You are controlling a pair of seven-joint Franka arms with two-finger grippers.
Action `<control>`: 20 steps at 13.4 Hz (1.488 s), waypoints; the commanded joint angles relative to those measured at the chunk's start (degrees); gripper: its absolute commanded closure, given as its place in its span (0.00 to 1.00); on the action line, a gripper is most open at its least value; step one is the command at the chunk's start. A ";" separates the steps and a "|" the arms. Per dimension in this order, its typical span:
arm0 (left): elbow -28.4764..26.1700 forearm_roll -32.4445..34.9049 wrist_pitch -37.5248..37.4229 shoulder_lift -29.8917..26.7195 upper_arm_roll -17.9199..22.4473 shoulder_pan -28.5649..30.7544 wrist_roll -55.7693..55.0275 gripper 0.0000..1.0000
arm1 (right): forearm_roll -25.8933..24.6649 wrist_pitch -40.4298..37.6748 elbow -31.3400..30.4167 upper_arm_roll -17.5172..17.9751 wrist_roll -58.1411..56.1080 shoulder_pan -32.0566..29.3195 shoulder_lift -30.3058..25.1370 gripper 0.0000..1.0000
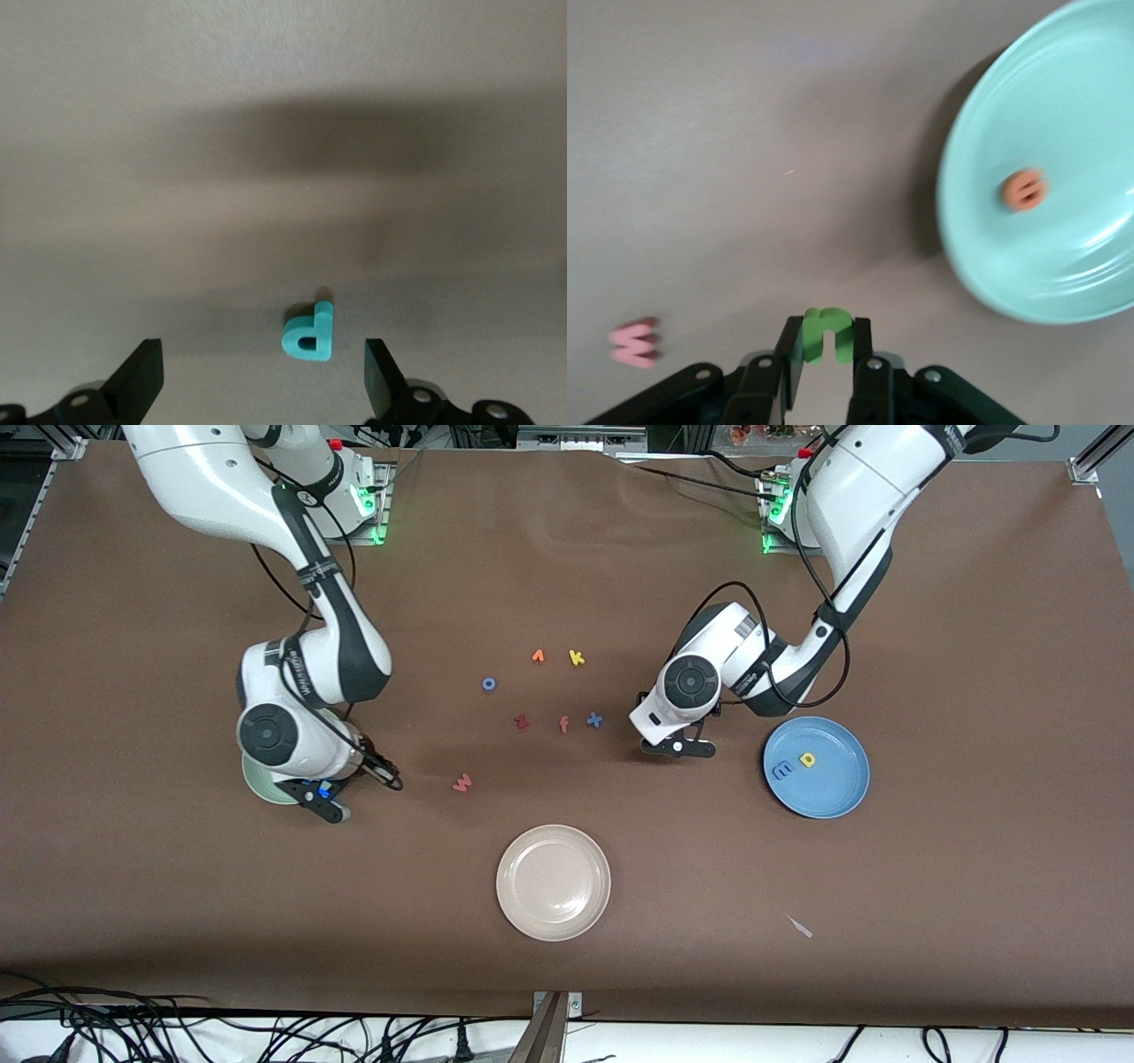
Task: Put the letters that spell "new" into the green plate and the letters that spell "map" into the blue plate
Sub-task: 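Drop the blue letter on the blue plate while the right gripper places the green letter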
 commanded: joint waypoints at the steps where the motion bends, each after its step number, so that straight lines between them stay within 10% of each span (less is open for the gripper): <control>1: 0.19 -0.92 0.39 0.82 -0.09 -1.58 -0.29 0.06 | -0.61 -0.78 -5.93 -3.73 -10.55 -0.30 -5.33 1.00; 6: 0.28 -0.66 0.39 1.53 -0.09 -1.67 -0.29 0.62 | -0.43 16.32 -23.76 -9.54 -27.63 -0.30 -12.12 1.00; 8: 0.19 -0.57 1.10 1.88 0.00 -1.67 -0.29 0.69 | -0.17 25.29 -30.01 -10.16 -31.58 -0.39 -12.91 0.99; 9: 0.46 -0.57 1.10 1.79 -0.09 -1.58 -0.12 0.80 | -0.17 26.12 -30.30 -10.33 -32.12 -0.39 -12.56 0.73; 10: 0.63 -0.57 0.75 1.44 -0.09 -1.50 0.23 0.87 | 0.01 25.60 -29.52 -10.34 -32.04 -0.39 -12.56 0.10; 11: 0.72 -0.57 0.40 0.83 -0.09 -0.97 0.58 0.89 | 0.18 23.86 -27.07 -10.25 -32.04 -0.39 -12.47 0.00; 14: 1.94 -0.31 -5.90 -3.29 -0.09 0.61 2.68 0.89 | 3.42 9.02 -16.97 -10.25 -30.90 -0.56 -10.89 0.00; 20: 9.86 2.57 -22.11 -6.20 0.35 12.54 28.75 0.86 | 7.92 7.93 -6.85 -3.94 -13.18 0.84 -4.22 0.00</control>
